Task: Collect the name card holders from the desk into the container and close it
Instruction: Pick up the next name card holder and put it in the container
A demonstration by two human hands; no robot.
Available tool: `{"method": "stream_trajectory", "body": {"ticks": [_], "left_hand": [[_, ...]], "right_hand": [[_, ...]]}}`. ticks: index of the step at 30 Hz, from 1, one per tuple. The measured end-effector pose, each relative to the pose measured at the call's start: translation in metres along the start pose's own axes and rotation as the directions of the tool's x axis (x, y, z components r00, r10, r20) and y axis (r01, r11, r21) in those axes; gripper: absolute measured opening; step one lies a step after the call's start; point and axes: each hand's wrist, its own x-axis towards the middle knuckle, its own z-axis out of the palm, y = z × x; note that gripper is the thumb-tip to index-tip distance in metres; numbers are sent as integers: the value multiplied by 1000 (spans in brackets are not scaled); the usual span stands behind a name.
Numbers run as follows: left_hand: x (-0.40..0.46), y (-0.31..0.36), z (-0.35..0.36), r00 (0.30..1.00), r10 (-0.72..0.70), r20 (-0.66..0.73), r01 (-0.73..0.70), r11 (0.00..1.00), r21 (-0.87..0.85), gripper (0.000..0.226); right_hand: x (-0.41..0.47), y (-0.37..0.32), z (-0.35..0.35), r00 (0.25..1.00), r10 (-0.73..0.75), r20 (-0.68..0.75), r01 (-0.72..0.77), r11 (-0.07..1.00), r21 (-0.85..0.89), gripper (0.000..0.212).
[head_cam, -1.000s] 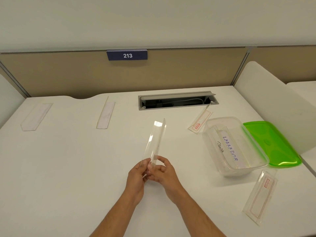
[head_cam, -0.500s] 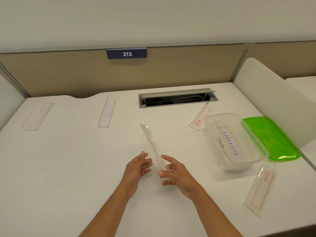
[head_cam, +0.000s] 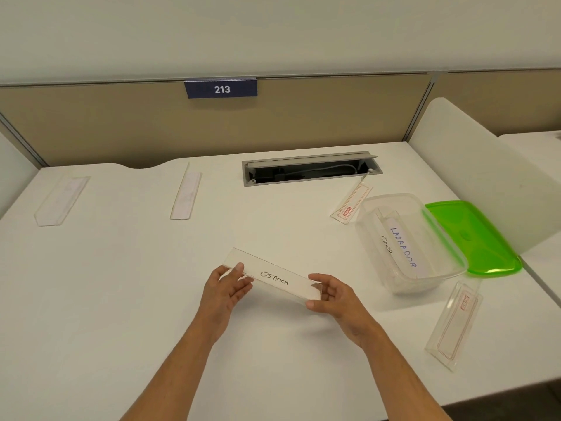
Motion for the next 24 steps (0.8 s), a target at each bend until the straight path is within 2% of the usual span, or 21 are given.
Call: {"method": "stream_trajectory", "body": {"ticks": [3, 9, 16, 24], "left_hand": [[-3, -5, -4, 998, -6, 59, 6, 1000, -5, 30], [-12, -10, -13, 992, -20, 128, 7, 995, 99, 52], [-22, -12, -15, 983, -12, 183, -40, 961, 275, 66], [-25, -15, -10, 982, 8, 191, -74, 937, 341, 65]], "right_hand": [[-1, 3, -7, 998, -48, -44, 48, 999, 7, 64], [-8, 6, -15, 985, -149, -87, 145, 988, -50, 75], [-14, -1, -27, 970, -233, -70, 218, 960, -173, 71], [-20, -2, -38, 964, -256, -72, 235, 947, -218, 66]]}}
